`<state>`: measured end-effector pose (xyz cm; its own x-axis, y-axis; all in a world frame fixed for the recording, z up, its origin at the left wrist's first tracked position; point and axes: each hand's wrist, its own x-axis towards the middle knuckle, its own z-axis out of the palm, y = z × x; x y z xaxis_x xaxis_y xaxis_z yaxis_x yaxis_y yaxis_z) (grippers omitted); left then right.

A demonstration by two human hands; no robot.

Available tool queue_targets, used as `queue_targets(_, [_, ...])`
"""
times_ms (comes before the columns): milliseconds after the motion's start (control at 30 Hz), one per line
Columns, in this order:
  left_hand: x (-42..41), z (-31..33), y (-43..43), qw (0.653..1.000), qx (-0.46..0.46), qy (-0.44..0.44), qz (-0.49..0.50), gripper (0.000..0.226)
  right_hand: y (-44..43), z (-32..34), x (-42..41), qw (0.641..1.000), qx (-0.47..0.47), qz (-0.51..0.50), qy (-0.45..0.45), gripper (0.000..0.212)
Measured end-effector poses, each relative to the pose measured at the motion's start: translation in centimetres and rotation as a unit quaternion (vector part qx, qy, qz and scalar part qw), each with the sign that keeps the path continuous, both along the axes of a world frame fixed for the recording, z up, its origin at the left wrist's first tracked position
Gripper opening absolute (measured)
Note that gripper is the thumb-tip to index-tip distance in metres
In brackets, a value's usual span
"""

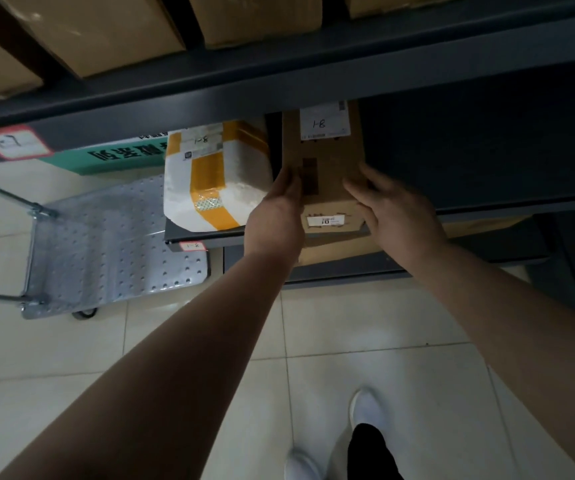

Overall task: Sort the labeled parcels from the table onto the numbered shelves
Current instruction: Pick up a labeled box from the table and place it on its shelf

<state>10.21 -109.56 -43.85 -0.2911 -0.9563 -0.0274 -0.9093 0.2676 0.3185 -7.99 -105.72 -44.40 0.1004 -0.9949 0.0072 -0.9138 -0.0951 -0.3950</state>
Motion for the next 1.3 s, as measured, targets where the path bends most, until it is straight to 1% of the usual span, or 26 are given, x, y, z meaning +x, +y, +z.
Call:
queue_targets(200, [-0.6,-0.1,-1.6,0.999,0.022,-0.047,0.002,0.075,-2.0,-0.5,0.0,1.000,-0.023,-0.013,-0.014,0.045])
queue_targets(367, [-0.5,-0.4,-1.9,0.998,0.036,-0.052,-0.001,0.077,-2.1,-0.9,0.3,0.999,-0.006,-0.031,-0.038,0.048])
queue_targets(467, [-0.8,-0.2,-1.6,0.996,0.065,-0.059,-0.004,0.083,-2.1,-0.5,0.5,0.999,0.021,-0.042,0.008,0.053])
queue_targets(567, [-0.5,0.3,-0.9,0.995,0.099,-0.033,0.007,0.088,-1.8,0.3,0.4,0.994,0.081,-0.026,0.066,0.068])
queue_targets(633, [-0.3,1.0,0.2,0.993,0.114,-0.024,0.016,0.088,-0.7,0.9,0.0,0.991,0.110,-0.022,0.073,0.073])
queue_targets(700, [0.0,2.4,1.4,0.991,0.132,-0.031,0.020,0.091,0.9,1.6,-0.6,0.988,0.134,-0.024,0.072,0.073])
queue_targets(733, [0.2,3.2,2.1,0.989,0.140,-0.039,0.021,0.091,1.8,2.1,-0.7,0.987,0.144,-0.025,0.073,0.073])
queue_targets(800, [0.6,5.1,3.8,0.985,0.161,-0.053,0.026,0.083,3.6,3.0,-0.9,0.983,0.166,-0.031,0.074,0.072])
queue_targets(867, [1.1,6.8,5.7,0.982,0.178,-0.063,0.019,0.076,5.7,4.0,-0.9,0.981,0.181,-0.036,0.068,0.067])
queue_targets(933, [1.6,8.4,7.5,0.976,0.194,-0.100,0.003,0.070,8.0,5.3,-0.7,0.977,0.197,-0.032,0.073,0.061])
queue_targets(1000, [2.0,9.8,9.2,0.968,0.206,-0.144,-0.023,0.069,10.3,6.8,-0.2,0.970,0.226,-0.021,0.089,0.058])
queue_targets(1067, [2.2,11.4,10.7,0.961,0.212,-0.168,-0.056,0.069,12.5,8.6,0.3,0.962,0.251,-0.009,0.106,0.057])
queue_targets(1200, [2.0,14.6,13.4,0.948,0.200,-0.208,-0.131,0.069,16.8,12.5,0.9,0.965,0.233,-0.026,0.116,0.052])
queue_targets(1300, [1.7,16.7,15.2,0.942,0.188,-0.219,-0.172,0.059,20.3,15.5,1.2,0.968,0.221,-0.056,0.105,0.048])
